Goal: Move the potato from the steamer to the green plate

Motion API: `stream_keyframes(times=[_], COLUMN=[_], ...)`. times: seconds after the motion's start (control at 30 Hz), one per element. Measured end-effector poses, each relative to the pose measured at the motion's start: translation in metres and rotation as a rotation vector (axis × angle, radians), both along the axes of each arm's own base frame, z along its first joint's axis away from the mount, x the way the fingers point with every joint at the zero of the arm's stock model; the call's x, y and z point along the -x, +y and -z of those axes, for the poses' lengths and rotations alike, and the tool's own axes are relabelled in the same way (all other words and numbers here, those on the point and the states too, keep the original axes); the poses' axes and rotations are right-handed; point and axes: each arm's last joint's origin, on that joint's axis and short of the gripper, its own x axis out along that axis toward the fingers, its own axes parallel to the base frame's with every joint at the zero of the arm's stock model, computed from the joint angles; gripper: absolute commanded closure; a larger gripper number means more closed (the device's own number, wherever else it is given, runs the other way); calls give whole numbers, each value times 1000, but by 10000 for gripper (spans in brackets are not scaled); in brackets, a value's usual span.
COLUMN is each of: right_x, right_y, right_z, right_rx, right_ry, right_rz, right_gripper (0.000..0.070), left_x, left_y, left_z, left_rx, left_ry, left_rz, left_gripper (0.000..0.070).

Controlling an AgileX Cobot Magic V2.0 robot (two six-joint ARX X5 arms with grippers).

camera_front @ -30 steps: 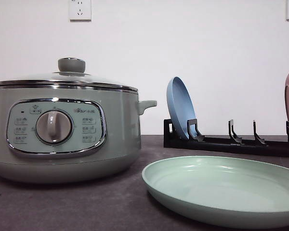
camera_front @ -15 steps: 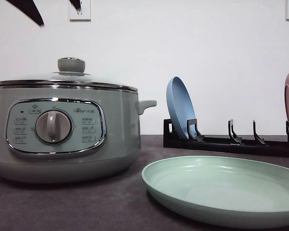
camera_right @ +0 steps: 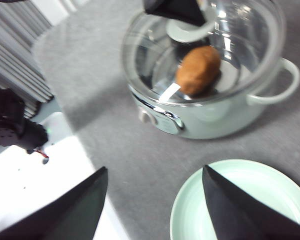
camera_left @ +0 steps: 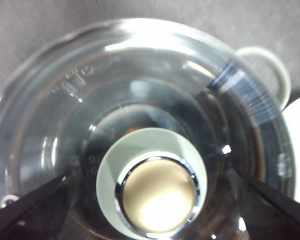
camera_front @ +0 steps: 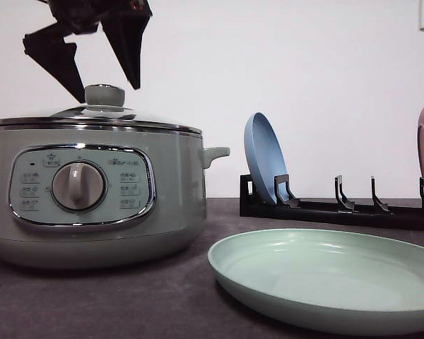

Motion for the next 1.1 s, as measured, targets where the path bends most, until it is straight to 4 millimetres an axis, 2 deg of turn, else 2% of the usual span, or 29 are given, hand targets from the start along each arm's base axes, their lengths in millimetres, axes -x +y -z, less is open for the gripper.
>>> stream_keyframes(times=[0.17,0.3,0.4,0.57,0.8,0.83,1.1], right_x=[0,0,0,0,0,0,0], right_y=[0,0,0,0,0,0,0], right_z=[0,0,0,0,0,0,0], right_rx=[2,5,6,7,7,7,7], right_ry=[0,-8,-11,-13,-13,-13,-13], right_rz=[-1,-7,-9,-11,-11,-11,-11], right_gripper=[325,325,325,325,325,325,325], left_x=[-1,1,3,3,5,5,5], left_y=[-2,-4,-4,-5,-8,-8,-8], left_z=[3,4,5,5,5,5,4], left_rx=[-10,-19,-39,-64,-64,-64,-68], left_ry=[13,29,36,26,25,25,24], left_rz=[6,12,10,3,12,12,16], left_gripper=[128,198,206,306,322,339,612])
